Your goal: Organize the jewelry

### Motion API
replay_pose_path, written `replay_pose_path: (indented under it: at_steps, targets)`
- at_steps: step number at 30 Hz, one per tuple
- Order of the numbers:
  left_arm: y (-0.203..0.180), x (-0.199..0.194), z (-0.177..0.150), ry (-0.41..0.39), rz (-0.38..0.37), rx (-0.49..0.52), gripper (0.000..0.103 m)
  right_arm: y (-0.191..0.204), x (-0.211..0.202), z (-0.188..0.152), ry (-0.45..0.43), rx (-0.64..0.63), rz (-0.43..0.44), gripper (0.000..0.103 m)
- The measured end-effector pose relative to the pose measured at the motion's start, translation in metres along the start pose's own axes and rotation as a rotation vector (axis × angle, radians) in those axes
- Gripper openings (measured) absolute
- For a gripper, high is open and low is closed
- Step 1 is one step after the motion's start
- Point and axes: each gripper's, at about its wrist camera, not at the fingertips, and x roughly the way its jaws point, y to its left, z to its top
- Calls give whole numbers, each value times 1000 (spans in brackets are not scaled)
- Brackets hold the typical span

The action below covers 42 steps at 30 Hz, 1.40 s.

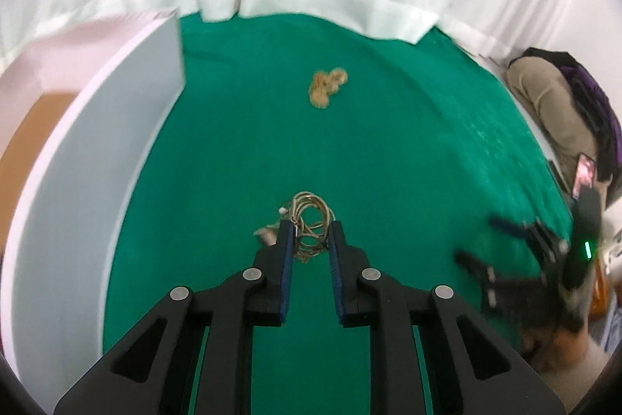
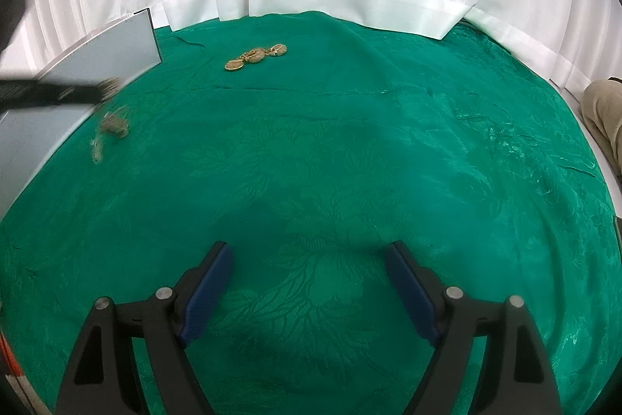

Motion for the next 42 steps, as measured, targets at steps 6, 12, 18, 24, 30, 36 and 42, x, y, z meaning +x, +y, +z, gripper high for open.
replay_pose_path:
  at_steps: [6,12,18,24,30,36,42]
  targets:
    - [4,-6,-53,21,49,-2,17,1,1,0,0,-1,-3,84]
    - [3,-3,-64,-13,157,31,61,3,1,-1,0,-2,-4,84]
    - [10,9,-76,-35,262,52,84,2,1,-1,0,-2,-4,84]
    - [20,6,-80,-63,276,-11,96,3,1,-1,1,-6,-8,84]
    - [22,6,-80,-61,269,-15,98,-2,15,47,206,33,78,84]
    - [22,6,-81,-61,267,-15,98,-19,74,163,227,247,222,84]
    - [22,8,-81,-62,267,-16,98,3,158,222,307,346,210,55]
